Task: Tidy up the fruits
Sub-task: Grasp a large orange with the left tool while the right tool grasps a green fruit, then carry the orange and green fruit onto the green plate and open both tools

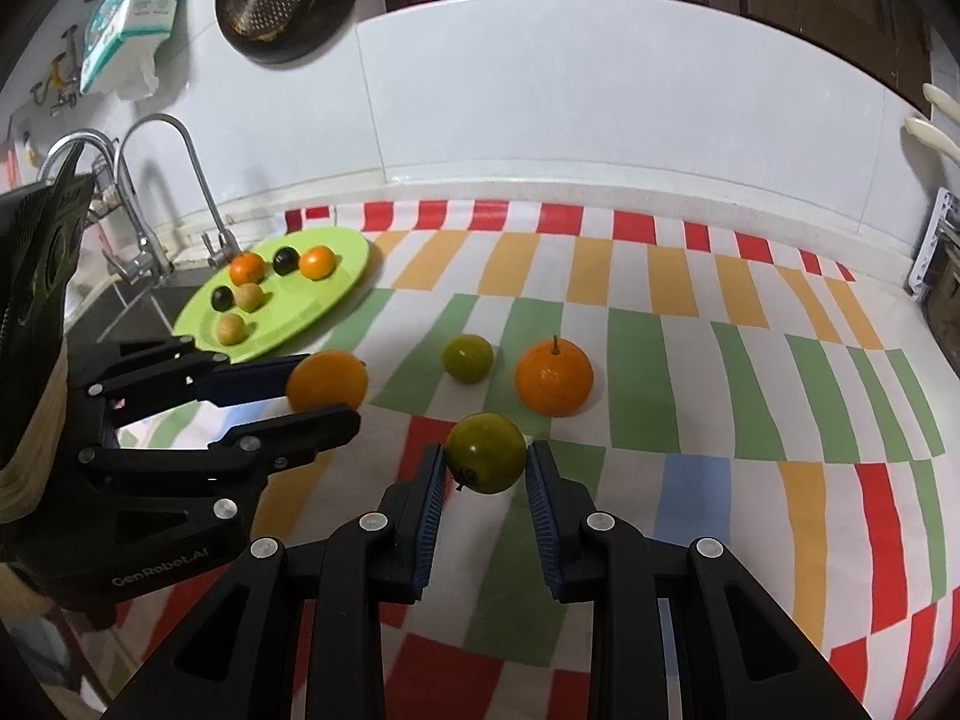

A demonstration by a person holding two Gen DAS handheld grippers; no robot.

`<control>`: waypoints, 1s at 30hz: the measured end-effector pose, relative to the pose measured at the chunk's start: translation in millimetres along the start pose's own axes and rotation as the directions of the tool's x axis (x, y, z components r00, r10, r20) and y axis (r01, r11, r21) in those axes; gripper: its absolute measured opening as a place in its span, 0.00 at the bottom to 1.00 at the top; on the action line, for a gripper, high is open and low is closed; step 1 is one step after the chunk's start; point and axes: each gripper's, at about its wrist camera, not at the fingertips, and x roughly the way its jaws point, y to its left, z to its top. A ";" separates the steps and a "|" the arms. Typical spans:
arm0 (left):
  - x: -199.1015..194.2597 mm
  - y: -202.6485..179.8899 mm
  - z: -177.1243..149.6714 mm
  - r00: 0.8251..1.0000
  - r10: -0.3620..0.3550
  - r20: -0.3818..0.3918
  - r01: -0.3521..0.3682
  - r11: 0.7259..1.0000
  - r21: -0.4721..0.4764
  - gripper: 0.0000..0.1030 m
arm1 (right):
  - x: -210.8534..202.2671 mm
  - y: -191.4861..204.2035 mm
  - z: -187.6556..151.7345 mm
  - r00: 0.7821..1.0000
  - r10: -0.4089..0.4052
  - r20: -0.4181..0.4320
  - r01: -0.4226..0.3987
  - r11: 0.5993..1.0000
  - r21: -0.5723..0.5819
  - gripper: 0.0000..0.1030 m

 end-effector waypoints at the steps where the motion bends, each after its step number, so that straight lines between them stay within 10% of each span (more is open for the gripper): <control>1: -5.1 1.7 -0.4 1.000 0.006 0.008 -0.006 1.000 -0.013 0.31 | -2.8 2.7 0.6 1.000 0.004 0.007 -0.004 1.000 -0.001 0.28; 30: -126.6 55.2 -19.9 0.949 0.275 0.152 -0.236 0.944 -0.232 0.31 | -46.9 91.2 38.7 0.975 0.142 0.169 -0.121 0.984 -0.127 0.28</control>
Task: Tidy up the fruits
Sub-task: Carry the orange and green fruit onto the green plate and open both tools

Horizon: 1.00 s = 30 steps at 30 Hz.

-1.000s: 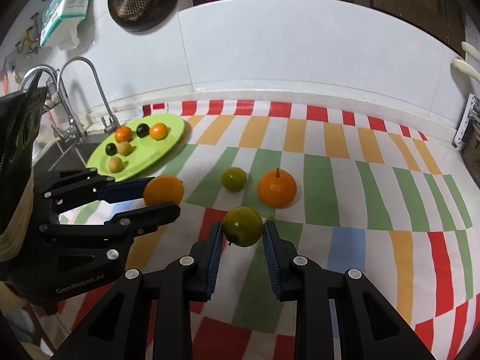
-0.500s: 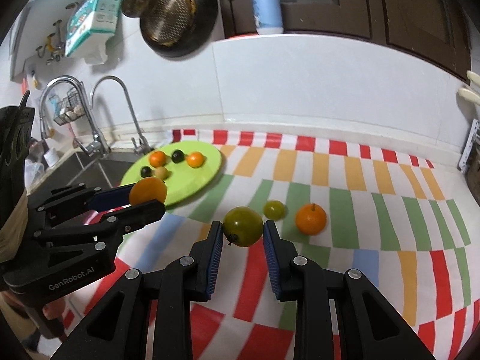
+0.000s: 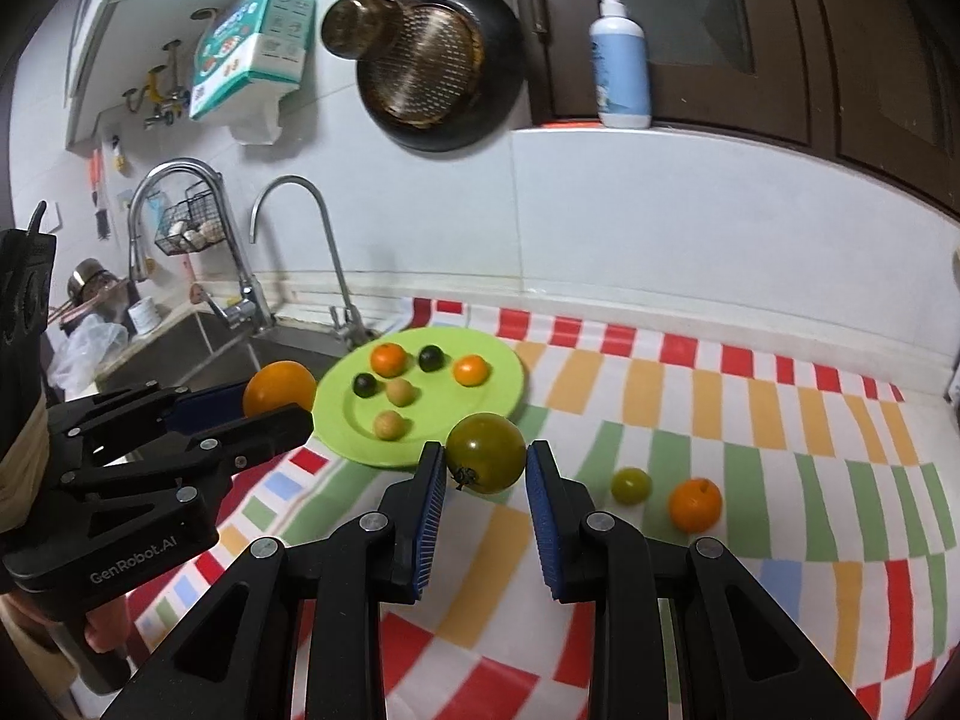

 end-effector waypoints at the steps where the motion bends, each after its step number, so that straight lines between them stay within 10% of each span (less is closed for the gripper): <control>1: -1.9 2.5 0.4 1.000 0.006 0.004 -0.006 1.000 -0.002 0.31 | 0.7 3.3 2.4 1.000 0.005 0.005 -0.005 1.000 -0.005 0.28; 30: 22.1 55.6 30.9 0.997 0.065 0.049 -0.064 0.997 -0.036 0.31 | 51.7 26.8 51.7 1.000 0.020 0.018 -0.021 1.000 0.012 0.28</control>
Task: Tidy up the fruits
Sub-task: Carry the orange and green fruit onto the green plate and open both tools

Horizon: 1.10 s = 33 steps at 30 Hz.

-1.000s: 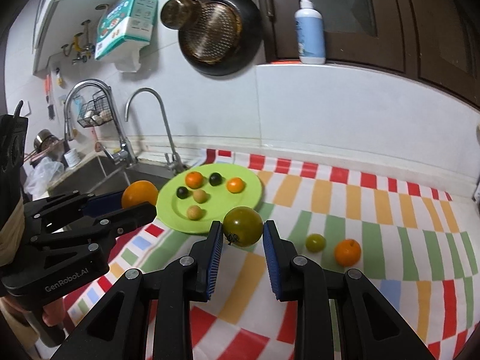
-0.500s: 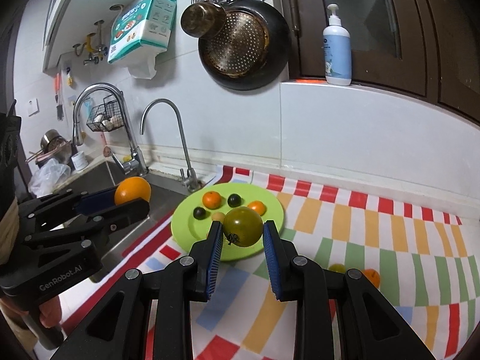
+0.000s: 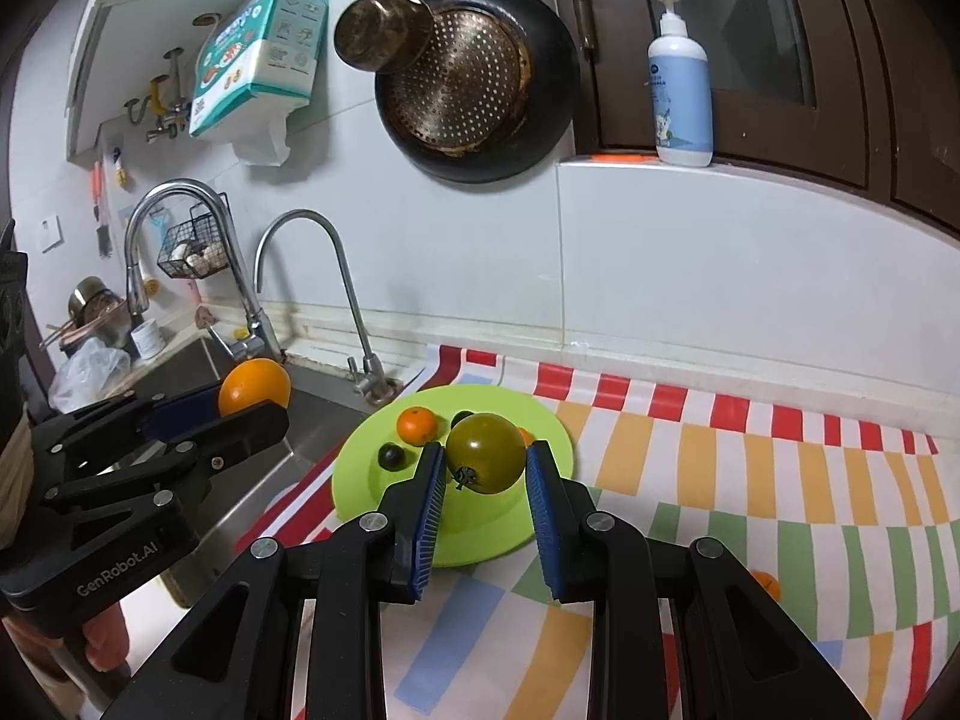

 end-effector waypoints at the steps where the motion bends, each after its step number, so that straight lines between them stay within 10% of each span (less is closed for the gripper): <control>1: 4.9 1.6 0.1 1.000 0.000 -0.010 0.000 1.000 -0.002 0.31 | 3.1 -0.2 0.2 1.000 0.002 -0.006 -0.002 1.000 0.002 0.28; 33: 160.3 33.7 -8.9 0.969 -0.076 -0.234 0.086 0.996 0.032 0.31 | 154.7 -21.8 -7.3 0.966 0.023 -0.257 -0.009 0.999 0.053 0.28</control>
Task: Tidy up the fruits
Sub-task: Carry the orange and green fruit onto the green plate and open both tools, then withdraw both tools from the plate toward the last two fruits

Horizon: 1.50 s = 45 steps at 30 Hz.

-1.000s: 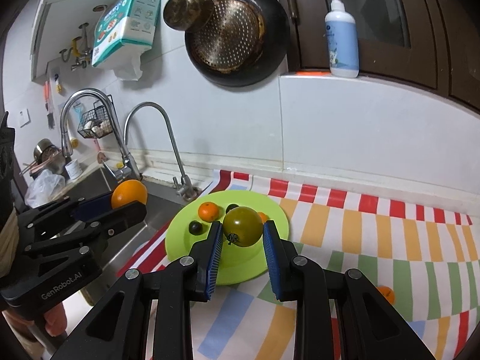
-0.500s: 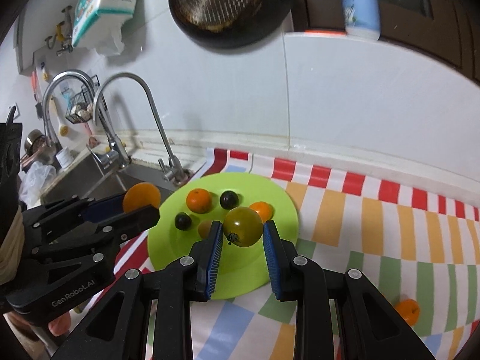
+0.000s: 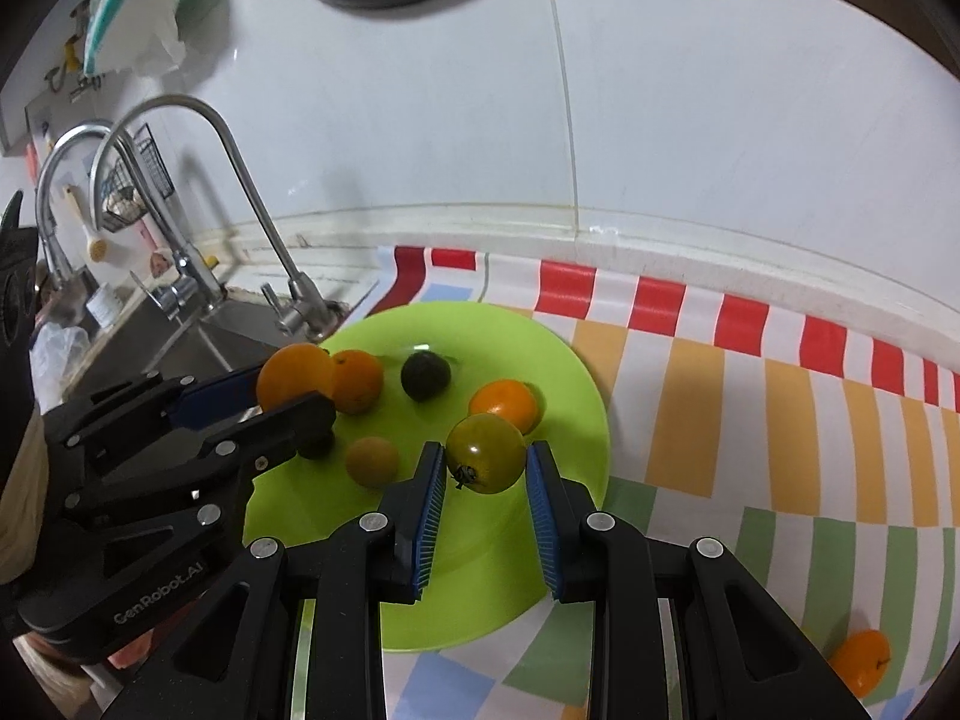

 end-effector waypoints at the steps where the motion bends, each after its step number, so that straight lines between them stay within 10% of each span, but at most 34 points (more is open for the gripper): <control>1: 3.0 -0.1 0.7 1.000 -0.003 -0.005 0.003 1.000 0.004 0.31 | 2.1 -0.6 0.1 1.000 0.001 -0.005 -0.001 1.000 -0.002 0.28; 19: -31.4 -13.4 -4.9 0.991 0.133 0.016 -0.133 0.991 0.015 0.52 | -31.7 -10.3 -5.7 0.996 -0.060 0.066 0.061 0.998 -0.019 0.36; 45: -120.7 -114.2 -45.7 0.993 0.003 0.118 -0.007 0.999 0.035 0.65 | -159.7 -43.8 -82.7 0.970 -0.157 0.185 0.146 0.987 0.068 0.44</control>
